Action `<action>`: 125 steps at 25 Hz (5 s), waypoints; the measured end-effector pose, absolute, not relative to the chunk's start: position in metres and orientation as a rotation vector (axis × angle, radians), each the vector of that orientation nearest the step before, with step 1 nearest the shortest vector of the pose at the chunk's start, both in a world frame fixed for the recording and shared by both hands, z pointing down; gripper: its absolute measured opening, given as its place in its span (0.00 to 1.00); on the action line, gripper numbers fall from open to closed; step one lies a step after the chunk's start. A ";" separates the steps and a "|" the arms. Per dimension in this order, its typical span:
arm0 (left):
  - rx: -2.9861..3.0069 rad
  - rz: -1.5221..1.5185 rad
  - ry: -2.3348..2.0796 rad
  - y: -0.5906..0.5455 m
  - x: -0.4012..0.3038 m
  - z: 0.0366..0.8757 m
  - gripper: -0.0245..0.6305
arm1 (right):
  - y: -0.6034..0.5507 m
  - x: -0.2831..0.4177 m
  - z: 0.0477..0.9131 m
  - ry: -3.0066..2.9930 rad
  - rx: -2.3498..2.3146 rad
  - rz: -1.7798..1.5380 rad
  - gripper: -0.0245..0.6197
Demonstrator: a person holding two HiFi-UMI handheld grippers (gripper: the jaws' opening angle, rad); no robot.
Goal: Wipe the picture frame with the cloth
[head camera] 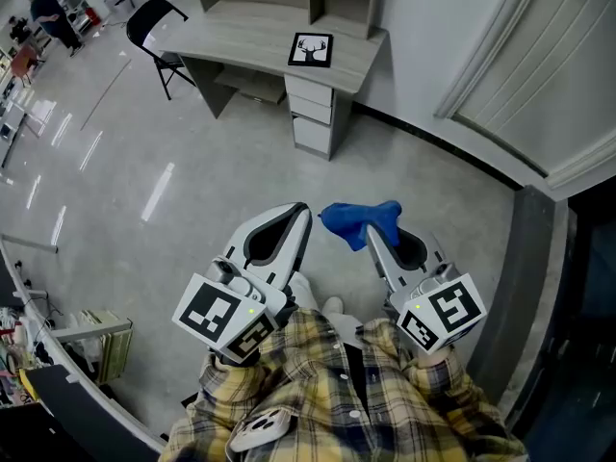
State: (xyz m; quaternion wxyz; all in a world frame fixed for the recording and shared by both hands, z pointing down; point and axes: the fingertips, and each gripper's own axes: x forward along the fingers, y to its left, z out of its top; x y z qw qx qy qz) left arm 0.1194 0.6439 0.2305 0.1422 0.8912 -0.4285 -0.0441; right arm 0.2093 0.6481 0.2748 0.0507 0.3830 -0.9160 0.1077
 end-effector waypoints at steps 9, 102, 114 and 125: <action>2.585 -0.090 -1.186 0.546 0.084 0.238 0.04 | 0.555 0.170 0.280 -2.753 1.185 0.340 0.10; 2.187 0.582 -0.677 -0.156 -0.007 0.539 0.05 | -0.127 0.091 0.427 -2.255 1.713 0.773 0.10; 2.063 0.774 -0.654 -0.125 0.002 0.618 0.16 | -0.132 0.093 0.460 -2.282 1.666 0.844 0.10; 1.992 0.695 -0.605 -0.118 0.005 0.630 0.15 | -0.153 0.068 0.483 -2.316 1.556 0.830 0.10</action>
